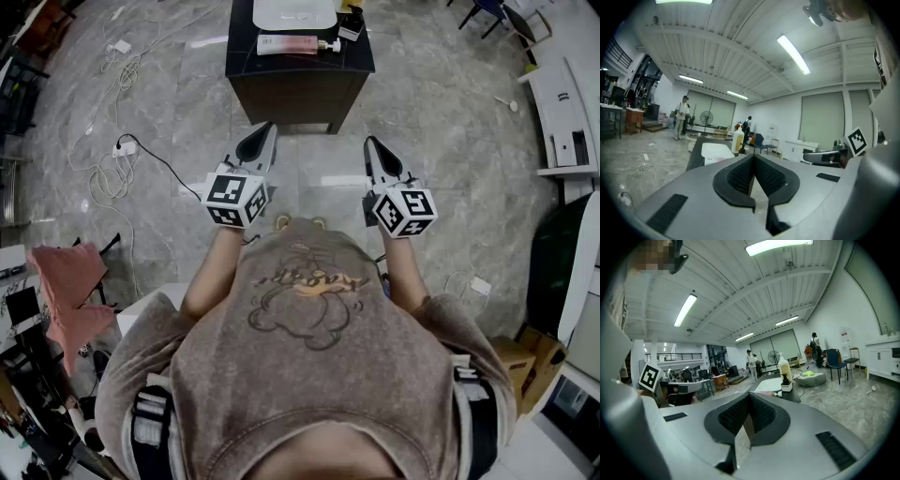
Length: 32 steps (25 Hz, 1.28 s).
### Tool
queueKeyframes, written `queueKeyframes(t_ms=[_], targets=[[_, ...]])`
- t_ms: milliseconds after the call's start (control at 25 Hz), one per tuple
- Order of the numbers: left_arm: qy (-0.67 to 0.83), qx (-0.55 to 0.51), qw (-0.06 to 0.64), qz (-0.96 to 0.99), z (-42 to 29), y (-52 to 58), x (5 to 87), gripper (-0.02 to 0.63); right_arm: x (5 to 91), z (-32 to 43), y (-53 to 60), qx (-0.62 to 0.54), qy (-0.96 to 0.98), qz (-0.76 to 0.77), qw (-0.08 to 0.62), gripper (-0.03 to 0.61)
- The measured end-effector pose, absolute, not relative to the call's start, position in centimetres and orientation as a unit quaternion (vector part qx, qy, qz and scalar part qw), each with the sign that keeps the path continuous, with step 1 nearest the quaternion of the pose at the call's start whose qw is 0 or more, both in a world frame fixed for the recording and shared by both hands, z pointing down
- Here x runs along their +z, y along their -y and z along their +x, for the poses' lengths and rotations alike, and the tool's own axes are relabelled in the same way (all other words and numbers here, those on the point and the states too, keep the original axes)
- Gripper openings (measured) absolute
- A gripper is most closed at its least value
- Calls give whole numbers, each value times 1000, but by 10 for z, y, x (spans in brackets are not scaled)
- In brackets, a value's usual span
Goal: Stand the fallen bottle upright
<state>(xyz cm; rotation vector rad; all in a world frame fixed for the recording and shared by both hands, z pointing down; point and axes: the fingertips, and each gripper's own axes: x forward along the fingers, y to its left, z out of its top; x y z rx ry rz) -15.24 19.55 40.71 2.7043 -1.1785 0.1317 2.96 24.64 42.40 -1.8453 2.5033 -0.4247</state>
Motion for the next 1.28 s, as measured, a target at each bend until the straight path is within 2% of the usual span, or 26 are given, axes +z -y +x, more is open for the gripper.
queueKeyframes(t_ms=[720,1280], targets=[[373,34,103,922,-172,-179,413,20,432,-6,-238,-143,-790,-596,-8,-3],[380,17,99,920,-154,-90,417,20,441,14,-148,-140,-797,-588,5,-3]])
